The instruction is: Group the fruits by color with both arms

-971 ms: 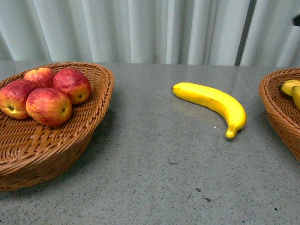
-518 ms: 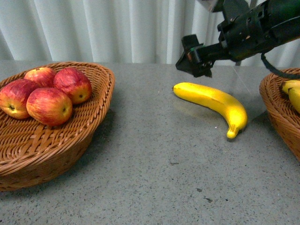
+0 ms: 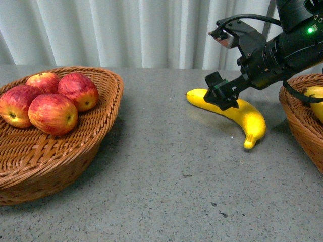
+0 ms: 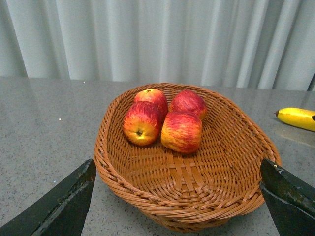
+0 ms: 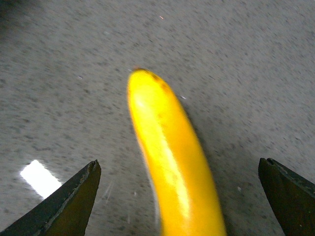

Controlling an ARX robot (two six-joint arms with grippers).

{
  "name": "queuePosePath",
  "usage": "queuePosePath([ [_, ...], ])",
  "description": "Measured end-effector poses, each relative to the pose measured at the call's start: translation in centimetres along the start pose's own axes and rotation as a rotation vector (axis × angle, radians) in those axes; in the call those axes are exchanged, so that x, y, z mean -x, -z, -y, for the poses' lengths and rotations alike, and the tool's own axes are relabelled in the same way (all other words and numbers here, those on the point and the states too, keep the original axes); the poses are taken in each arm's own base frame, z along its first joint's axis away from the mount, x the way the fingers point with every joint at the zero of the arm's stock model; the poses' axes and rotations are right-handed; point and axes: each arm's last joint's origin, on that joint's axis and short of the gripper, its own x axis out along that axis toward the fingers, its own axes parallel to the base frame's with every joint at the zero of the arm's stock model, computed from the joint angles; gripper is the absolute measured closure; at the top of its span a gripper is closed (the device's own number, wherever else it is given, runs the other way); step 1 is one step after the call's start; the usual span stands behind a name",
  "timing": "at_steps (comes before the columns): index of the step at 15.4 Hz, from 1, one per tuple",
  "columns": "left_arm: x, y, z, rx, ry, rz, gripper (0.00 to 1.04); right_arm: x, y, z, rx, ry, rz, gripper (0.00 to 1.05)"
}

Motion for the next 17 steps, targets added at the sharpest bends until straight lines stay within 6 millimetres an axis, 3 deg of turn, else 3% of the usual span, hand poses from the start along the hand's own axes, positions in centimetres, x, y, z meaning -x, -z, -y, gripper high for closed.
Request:
queuePosePath([
  [3,0.0,0.0,0.0,0.0,0.0,0.0,0.07,0.2,0.4,0.8,-0.032,0.008,-0.145,0.07],
  [6,0.0,0.0,0.0,0.0,0.0,0.0,0.07,-0.8,0.6,-0.3,-0.032,0.005,-0.199,0.07],
  [13,0.0,0.0,0.0,0.0,0.0,0.0,0.07,-1.3,1.0,-0.8,-0.021,0.013,-0.187,0.63],
  [15,0.0,0.0,0.0,0.0,0.0,0.0,0.07,-1.2,0.3,-0.7,-0.053,-0.006,-0.092,0.7],
  [16,0.0,0.0,0.0,0.0,0.0,0.0,0.07,2.7,-2.3,-0.2,-0.156,-0.082,0.142,0.7],
  [17,0.0,0.0,0.0,0.0,0.0,0.0,0.07,5.5,-3.3,0.7,-0.197,-0.08,0.246,0.7],
])
